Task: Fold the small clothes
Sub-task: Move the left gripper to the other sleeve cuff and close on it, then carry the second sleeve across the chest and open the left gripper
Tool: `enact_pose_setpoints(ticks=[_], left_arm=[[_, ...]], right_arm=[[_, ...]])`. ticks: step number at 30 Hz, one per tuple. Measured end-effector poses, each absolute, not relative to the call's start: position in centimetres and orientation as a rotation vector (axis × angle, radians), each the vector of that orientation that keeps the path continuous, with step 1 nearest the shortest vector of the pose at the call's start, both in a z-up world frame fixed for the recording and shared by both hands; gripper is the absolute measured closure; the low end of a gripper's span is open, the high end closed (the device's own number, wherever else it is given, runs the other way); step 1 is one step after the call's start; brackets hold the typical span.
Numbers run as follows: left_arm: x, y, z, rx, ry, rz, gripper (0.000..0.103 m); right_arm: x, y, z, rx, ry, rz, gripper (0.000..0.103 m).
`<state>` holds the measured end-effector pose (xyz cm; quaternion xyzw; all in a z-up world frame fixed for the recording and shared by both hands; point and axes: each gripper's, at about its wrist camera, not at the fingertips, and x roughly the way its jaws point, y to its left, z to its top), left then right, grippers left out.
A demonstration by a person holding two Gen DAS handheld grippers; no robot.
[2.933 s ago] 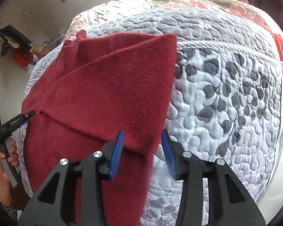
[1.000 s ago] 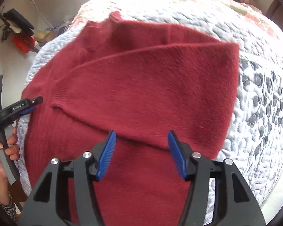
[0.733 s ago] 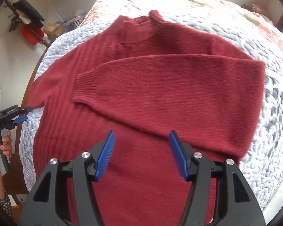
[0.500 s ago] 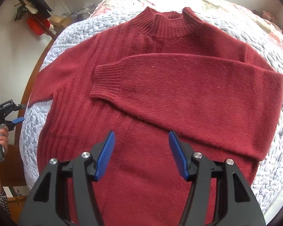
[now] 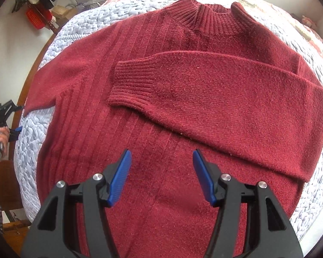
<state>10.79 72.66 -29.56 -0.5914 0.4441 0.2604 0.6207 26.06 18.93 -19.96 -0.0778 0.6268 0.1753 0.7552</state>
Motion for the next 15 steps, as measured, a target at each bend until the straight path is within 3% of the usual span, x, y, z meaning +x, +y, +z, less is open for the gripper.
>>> enact_pose_setpoints(ticks=[4, 7, 10, 12, 15], left_arm=[[11.7, 74.7, -31.7, -1.402, 1.021, 0.594, 0.031], [11.5, 75.5, -32.6, -1.409, 1.022, 0.616, 0.042], [11.3, 75.9, -32.5, -1.387, 1.018, 0.628, 0.066], [10.9, 76.1, -32.3, -1.373, 1.004, 0.624, 0.092], [10.0, 76.2, -31.4, -1.36, 0.955, 0.632, 0.096]], right_arm=[[26.0, 19.3, -20.4, -0.185, 1.372, 0.374, 0.043], [26.1, 19.3, -20.7, -0.192, 1.374, 0.364, 0.043], [26.1, 18.9, -20.8, -0.193, 1.371, 0.356, 0.042], [26.2, 18.6, -20.9, -0.188, 1.373, 0.348, 0.042], [26.0, 18.3, -20.9, -0.176, 1.376, 0.349, 0.042]])
